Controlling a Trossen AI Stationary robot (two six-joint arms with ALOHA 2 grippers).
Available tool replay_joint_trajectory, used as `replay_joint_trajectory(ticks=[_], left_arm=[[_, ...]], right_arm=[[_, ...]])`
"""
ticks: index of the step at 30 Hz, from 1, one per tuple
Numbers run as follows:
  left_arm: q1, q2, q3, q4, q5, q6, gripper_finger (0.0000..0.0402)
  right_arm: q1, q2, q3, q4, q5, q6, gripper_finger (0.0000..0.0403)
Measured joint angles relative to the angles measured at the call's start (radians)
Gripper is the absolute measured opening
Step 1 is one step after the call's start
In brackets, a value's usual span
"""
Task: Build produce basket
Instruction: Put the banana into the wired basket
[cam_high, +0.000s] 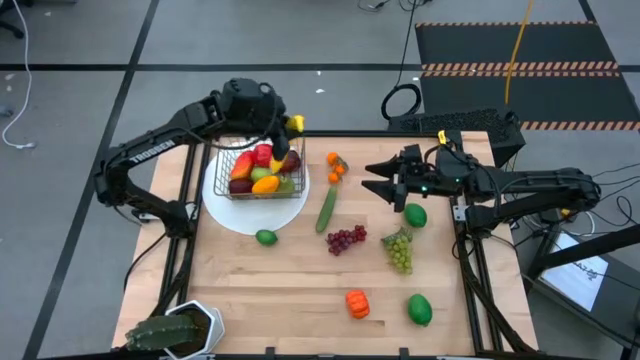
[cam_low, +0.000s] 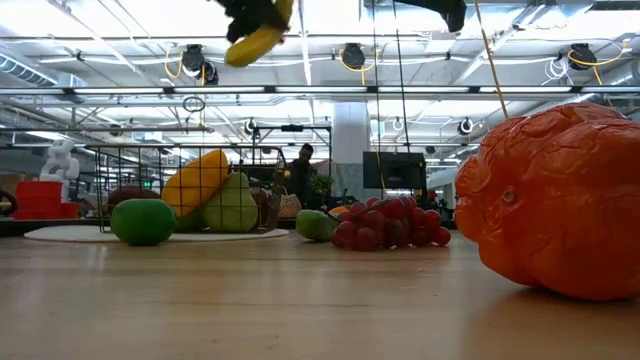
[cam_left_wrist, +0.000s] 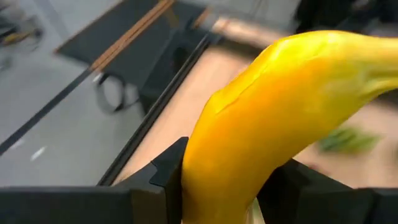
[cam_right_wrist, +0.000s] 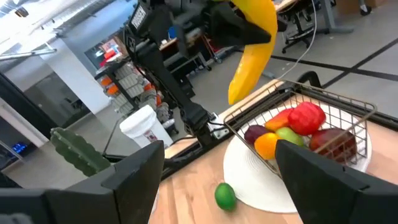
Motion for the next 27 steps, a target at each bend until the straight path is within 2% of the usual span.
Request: replay_joint_trajectory(ticks=[6, 10, 18, 22, 27], left_arm=[[0.04, 0.014, -0.002, -0.178, -0.174, 0.071, 0.0165], [0.076, 0.011, -0.001, -0.253, -0.232, 0.101, 0.0162], [0.169, 0.012, -0.008, -0.336, -0.264, 0.106, 0.0152], [0.212, 0.012, -0.058, -0.336, -0.265, 0.106, 0.0164], [0.247, 0.012, -0.145, -0.333, -0.265, 0.103, 0.016]], right_arm=[[0.0, -0.01, 0.0, -0.025, 0.003, 0.0, 0.0299], [0.0, -0.01, 0.0, -0.025, 0.003, 0.0, 0.0299], [0.0, -0.009, 0.0, -0.025, 0.038, 0.0, 0.0299], [0.0, -0.009, 0.0, -0.025, 0.079, -0.004, 0.0299], [0.0, -0.009, 0.0, -0.025, 0.082, -0.005, 0.0299]])
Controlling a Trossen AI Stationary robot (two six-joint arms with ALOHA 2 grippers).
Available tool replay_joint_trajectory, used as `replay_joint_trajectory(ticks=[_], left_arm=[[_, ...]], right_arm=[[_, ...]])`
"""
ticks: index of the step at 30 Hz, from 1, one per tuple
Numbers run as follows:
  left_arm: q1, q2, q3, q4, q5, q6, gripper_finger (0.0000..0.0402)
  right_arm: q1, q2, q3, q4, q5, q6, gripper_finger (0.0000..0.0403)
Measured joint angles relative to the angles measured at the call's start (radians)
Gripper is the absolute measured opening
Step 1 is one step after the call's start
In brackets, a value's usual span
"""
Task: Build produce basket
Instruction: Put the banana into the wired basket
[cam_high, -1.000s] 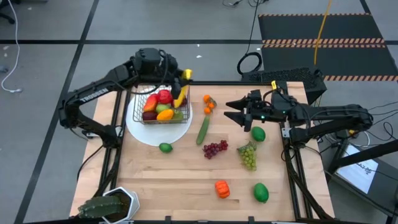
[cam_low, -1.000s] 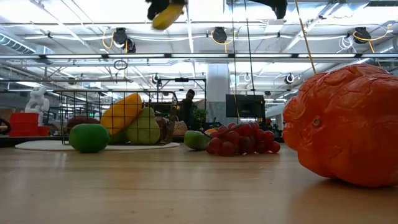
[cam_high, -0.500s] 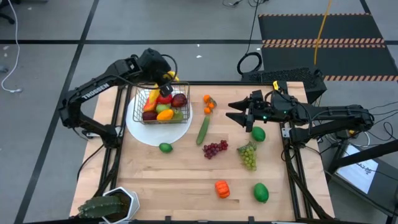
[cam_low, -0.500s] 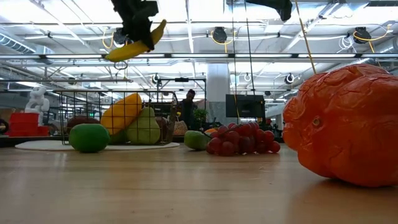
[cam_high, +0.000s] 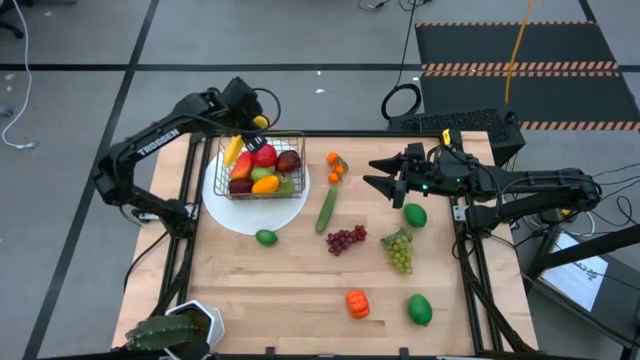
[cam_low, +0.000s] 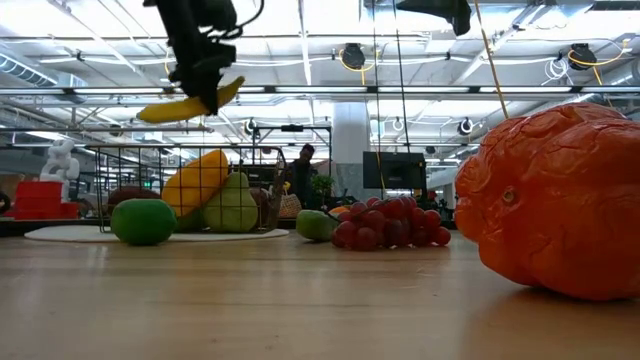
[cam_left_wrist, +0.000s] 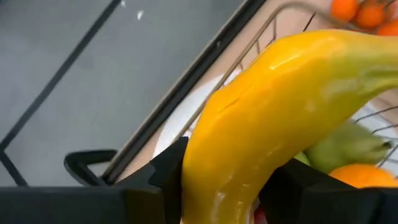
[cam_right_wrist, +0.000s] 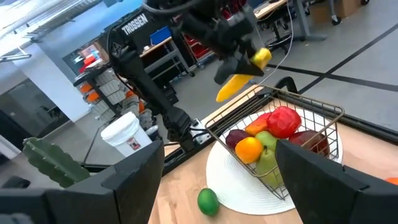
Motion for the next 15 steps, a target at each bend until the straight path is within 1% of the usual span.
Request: replay_joint_trajectory(ticks=[4, 10, 15], left_arm=[[0.016, 0.0, -0.075, 0.046, 0.0, -0.028, 0.0155], [0.039, 0.0, -0.186, 0.133, -0.006, -0.03, 0.0167], [0.045, 0.0, -0.269, 0.215, -0.015, -0.042, 0.0169]], right_arm=[[-0.002, 0.0, 0.0, 0.0, 0.0, -0.001, 0.0299], [-0.029, 0.0, 0.0, 0.0, 0.0, 0.005, 0.0299], [-0.049, 0.0, 0.0, 0.004, -0.002, 0.005, 0.0299]])
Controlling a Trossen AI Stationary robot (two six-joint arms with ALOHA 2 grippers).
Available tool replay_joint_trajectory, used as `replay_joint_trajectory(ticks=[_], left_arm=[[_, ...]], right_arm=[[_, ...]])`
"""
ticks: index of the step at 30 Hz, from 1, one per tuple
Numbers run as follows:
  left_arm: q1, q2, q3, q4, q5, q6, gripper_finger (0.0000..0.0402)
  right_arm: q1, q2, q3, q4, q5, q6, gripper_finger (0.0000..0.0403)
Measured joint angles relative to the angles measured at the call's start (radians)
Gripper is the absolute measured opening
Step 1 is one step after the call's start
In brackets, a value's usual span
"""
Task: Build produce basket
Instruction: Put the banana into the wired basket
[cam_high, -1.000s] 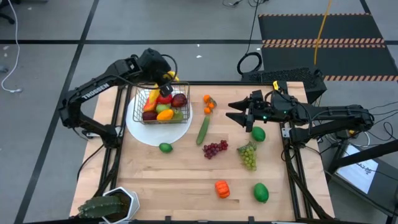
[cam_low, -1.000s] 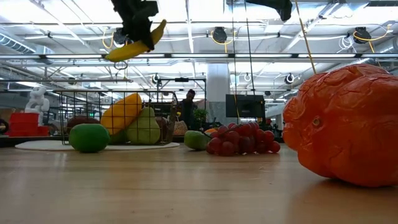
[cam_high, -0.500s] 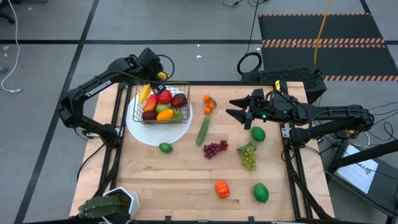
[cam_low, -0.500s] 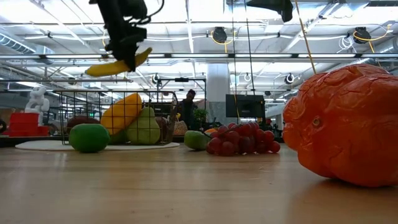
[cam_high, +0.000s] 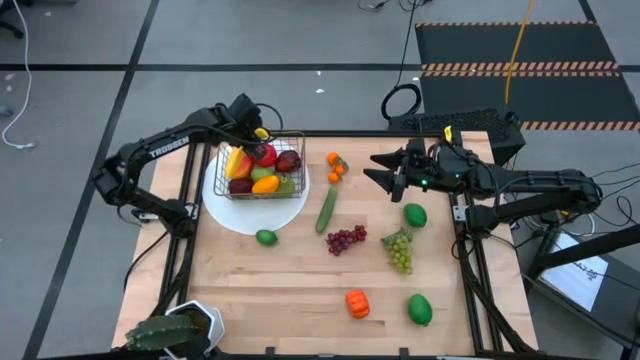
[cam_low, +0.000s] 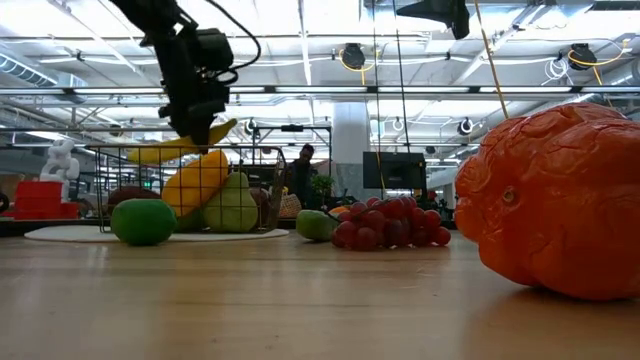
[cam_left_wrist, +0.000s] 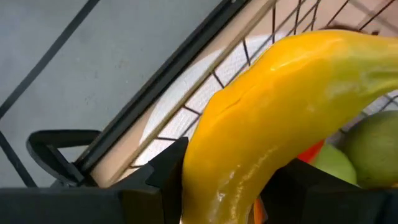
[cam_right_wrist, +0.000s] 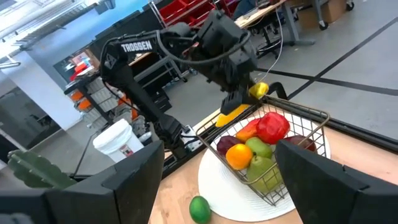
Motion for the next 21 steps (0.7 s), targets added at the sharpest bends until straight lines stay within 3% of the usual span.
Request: replay_joint_trajectory(ticks=[15, 21], left_arm=[[0.0, 0.0, -0.096, 0.084, -0.037, -0.014, 0.0174], [0.0, 0.0, -0.096, 0.083, -0.037, -0.015, 0.0235]], right_arm=[[-0.003, 0.0, 0.0, 0.0, -0.001, -0.001, 0.0299], [-0.008, 0.0, 0.0, 0.0, -0.001, -0.003, 0.0299]])
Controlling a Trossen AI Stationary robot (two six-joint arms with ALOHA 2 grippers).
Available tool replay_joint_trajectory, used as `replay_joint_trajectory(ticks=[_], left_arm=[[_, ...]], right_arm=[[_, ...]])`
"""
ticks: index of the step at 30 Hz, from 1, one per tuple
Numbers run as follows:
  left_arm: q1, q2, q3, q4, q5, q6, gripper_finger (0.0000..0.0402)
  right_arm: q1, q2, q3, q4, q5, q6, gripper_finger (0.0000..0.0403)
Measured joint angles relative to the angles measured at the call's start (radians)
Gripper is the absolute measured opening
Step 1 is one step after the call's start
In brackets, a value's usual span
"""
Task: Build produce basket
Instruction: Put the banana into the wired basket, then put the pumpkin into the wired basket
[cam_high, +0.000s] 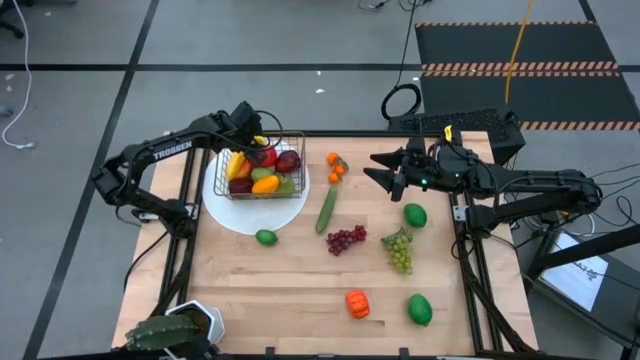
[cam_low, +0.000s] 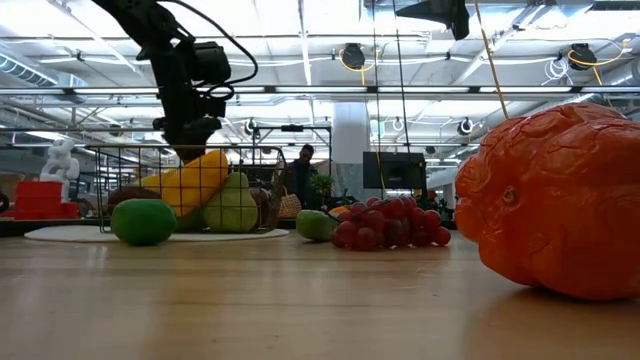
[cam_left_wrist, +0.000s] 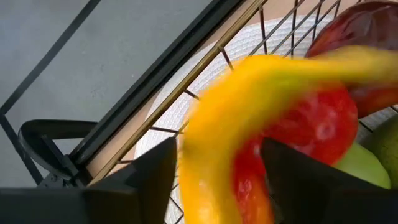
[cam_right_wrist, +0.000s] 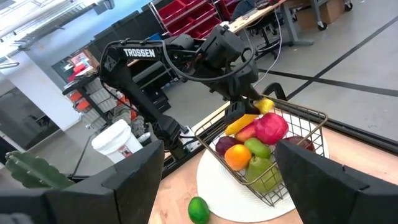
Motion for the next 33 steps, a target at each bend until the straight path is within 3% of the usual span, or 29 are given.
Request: replay_joint_trajectory(ticks=[6, 11, 16, 22, 33], left_arm=[[-0.001, -0.001, 0.028, -0.045, -0.005, -0.019, 0.0303], [-0.003, -0.003, 0.135, -0.137, -0.011, -0.026, 0.0318], [-0.003, -0.004, 0.263, -0.196, 0.01, -0.066, 0.0302], [-0.003, -0.004, 0.366, -0.248, 0.153, -0.15, 0.0274], [-0.081, -0.061, 0.41, -0.291, 0.287, -0.274, 0.0223]], right_arm=[[-0.027, 0.0, 0.0, 0.0, 0.0, 0.0, 0.0299], [-0.047, 0.0, 0.0, 0.0, -0.001, 0.0, 0.0299], [-0.062, 0.0, 0.0, 0.0, -0.002, 0.0, 0.0299], [-0.063, 0.0, 0.0, 0.0, -0.004, 0.007, 0.0299], [-0.063, 0.0, 0.0, -0.002, -0.003, 0.136, 0.0299]])
